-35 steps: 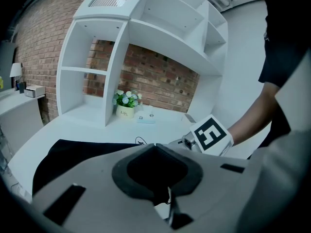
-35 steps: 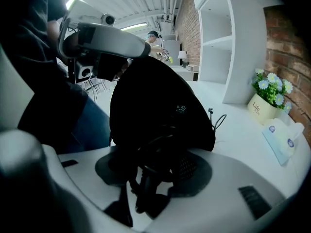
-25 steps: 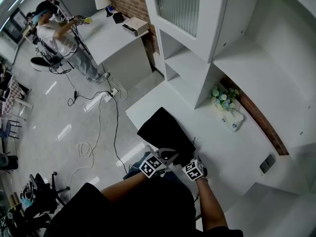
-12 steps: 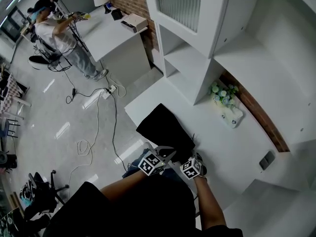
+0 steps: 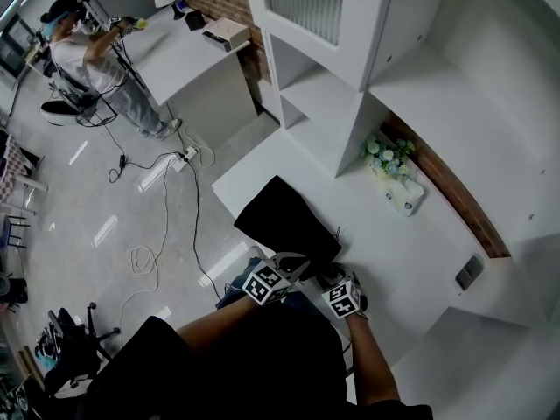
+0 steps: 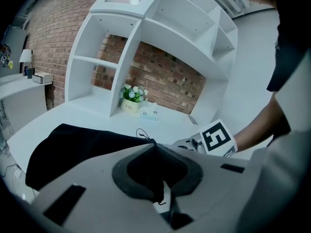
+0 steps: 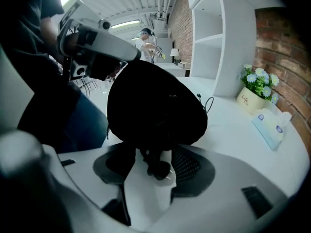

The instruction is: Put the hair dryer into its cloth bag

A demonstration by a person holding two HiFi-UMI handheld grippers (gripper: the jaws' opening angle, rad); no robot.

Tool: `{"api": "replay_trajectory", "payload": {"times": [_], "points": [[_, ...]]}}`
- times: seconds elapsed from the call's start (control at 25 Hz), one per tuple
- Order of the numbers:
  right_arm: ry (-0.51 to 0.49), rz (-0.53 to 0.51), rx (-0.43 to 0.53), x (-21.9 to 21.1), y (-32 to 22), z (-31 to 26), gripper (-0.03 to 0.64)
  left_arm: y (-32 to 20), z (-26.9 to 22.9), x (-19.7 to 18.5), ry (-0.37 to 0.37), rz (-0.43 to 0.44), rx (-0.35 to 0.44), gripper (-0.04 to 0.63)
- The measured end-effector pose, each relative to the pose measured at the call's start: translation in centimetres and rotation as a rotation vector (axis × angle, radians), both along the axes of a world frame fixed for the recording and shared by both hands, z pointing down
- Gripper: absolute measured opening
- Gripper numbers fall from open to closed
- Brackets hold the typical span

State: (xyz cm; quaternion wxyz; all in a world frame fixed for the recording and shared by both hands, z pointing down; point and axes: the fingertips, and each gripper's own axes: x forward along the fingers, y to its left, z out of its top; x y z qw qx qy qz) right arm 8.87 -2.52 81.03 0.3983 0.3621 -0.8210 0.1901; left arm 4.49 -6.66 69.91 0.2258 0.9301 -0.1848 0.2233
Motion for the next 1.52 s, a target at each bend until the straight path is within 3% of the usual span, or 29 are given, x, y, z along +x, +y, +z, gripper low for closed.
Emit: {"api": "replay_trajectory", "payload": {"times": [0.12,0.24,0.56,1.16,1.52], "points": [[0.072,-0.004,0.003,0.8,0.5,1.4,0.242,0.1,0.0,0.2,-0.002,0.007,0.002,0.026],[0.095,0.004,0.02,1.1,0.6,1.8,0.189,0.2,0.0,0.2,-0.004,0.011,0.004,0.026],[0.025,-0.026,0.053,0.1,-0.1,0.2,0.184,0.1,-0.4,0.6,0.021,0.004,-0.021,0.026],[0.01,-0.093,0.117,-1.8,-4.7,-1.5,0.184,0.6,-0.3,0.6,0.012,0.044,-0.01,0.026],[-0.005,-0.109,0.104,-3.0,-5.9,-0.8,0.184,0.5,-0.3,0.0,0.012,0.039,-0.016,0.026]]}}
